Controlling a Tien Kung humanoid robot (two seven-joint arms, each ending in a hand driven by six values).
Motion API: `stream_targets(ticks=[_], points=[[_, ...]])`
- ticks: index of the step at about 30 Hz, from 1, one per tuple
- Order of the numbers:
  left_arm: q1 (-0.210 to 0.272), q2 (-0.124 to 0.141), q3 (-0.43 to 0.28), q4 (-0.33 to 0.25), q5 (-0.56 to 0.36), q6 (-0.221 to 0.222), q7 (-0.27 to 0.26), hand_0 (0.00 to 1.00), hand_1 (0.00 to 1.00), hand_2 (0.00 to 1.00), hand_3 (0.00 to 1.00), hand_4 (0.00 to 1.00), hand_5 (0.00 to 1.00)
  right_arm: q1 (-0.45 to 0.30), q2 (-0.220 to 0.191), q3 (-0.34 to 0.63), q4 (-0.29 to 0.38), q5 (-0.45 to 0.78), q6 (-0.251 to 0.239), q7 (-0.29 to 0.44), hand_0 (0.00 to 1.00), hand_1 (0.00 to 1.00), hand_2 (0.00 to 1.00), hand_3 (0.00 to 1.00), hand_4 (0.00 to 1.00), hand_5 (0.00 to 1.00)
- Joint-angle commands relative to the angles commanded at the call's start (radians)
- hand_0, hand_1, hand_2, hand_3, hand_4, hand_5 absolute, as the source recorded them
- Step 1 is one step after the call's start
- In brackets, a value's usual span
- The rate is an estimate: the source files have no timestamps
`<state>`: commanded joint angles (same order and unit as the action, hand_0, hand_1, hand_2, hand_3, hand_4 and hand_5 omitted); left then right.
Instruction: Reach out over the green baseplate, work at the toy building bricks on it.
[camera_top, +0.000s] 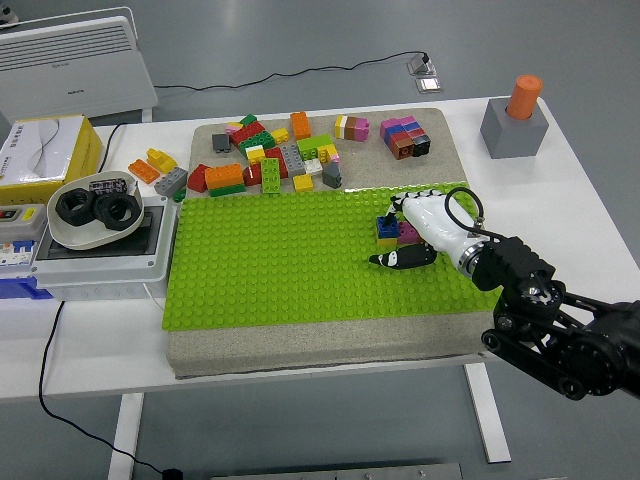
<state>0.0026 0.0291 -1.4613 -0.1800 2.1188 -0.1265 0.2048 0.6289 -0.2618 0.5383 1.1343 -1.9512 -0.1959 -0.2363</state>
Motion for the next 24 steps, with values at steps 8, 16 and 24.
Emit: stream_targets(ticks=[8,16,24], points=[[0.0,0.004,0.008,0.0,-0.008,-0.002,-0.002,0.744,0.619,0.562,0.57,0.382,0.156,0.001,-0.007,0.048,0.018,0.023,-0.027,0.027,0.921,0.885,0.896,0.658,0.946,0.601],[-0.002,0.006,0.007,0.0,-0.006,0.0,-0.004,0.745,0.619,0.564,0.571,0.381,0.154,-0.04,-0.012,0.12,0.059,0.013,-0.036,0.029,0.919,0.874,0.893,0.677,0.944,0.596],[-0.005,0.001,0.004,0.0,-0.007,0.012,-0.006,0.744,0.619,0.564,0.571,0.383,0.156,-0.183,-0.018,0.236,0.163,0.101,-0.139,0.096,0.899,0.852,0.882,0.677,0.943,0.593]])
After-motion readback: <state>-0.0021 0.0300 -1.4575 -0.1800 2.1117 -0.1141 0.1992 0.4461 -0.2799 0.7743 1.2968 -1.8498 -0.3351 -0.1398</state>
